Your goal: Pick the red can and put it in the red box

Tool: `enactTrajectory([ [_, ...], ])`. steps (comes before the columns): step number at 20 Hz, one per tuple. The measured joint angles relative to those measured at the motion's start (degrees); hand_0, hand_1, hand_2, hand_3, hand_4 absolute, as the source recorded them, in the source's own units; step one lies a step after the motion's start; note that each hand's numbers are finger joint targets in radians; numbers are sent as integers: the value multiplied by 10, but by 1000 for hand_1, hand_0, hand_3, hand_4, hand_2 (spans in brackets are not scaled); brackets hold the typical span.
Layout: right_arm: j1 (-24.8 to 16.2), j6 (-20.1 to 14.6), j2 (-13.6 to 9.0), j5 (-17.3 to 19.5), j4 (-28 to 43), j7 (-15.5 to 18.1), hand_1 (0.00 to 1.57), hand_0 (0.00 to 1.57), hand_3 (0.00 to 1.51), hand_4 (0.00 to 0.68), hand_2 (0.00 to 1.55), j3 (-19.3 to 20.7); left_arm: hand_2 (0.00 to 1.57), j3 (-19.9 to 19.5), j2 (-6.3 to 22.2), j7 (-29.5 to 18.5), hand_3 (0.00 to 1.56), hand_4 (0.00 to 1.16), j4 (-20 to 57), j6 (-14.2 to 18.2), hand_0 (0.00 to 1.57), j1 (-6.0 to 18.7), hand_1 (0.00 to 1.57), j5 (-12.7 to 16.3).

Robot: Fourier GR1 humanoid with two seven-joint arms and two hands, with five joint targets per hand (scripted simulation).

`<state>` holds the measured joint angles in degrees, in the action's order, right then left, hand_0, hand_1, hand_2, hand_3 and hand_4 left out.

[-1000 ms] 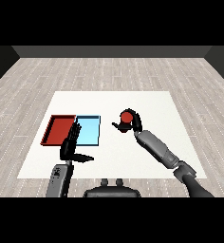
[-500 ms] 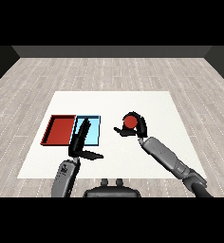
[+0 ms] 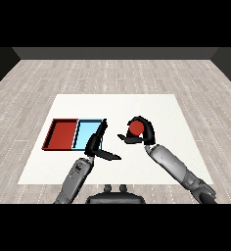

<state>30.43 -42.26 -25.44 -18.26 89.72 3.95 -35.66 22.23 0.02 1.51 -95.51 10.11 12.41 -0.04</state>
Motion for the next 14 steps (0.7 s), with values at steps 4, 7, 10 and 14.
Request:
enactTrajectory([
  [4, 0, 7, 24, 44, 13, -28, 1499, 1499, 1384, 542, 1451, 5, 0, 16, 1, -2, 0, 0, 29, 18, 0, 19, 0, 15],
  [7, -11, 16, 36, 76, 30, -43, 1441, 1441, 1374, 527, 1417, 16, 0, 23, 1, -13, 0, 0, 51, 23, 0, 22, 0, 26],
  [10, -21, 42, 57, 99, 19, -37, 1448, 1448, 1382, 536, 1436, 35, 0, 22, 1, -21, 0, 0, 76, 22, 0, 37, 0, 37],
  [14, -19, 66, 79, 125, 33, -59, 1461, 1461, 1380, 555, 1440, 52, 0, 10, 1, -33, 0, 0, 109, 13, 0, 51, 0, 56],
])
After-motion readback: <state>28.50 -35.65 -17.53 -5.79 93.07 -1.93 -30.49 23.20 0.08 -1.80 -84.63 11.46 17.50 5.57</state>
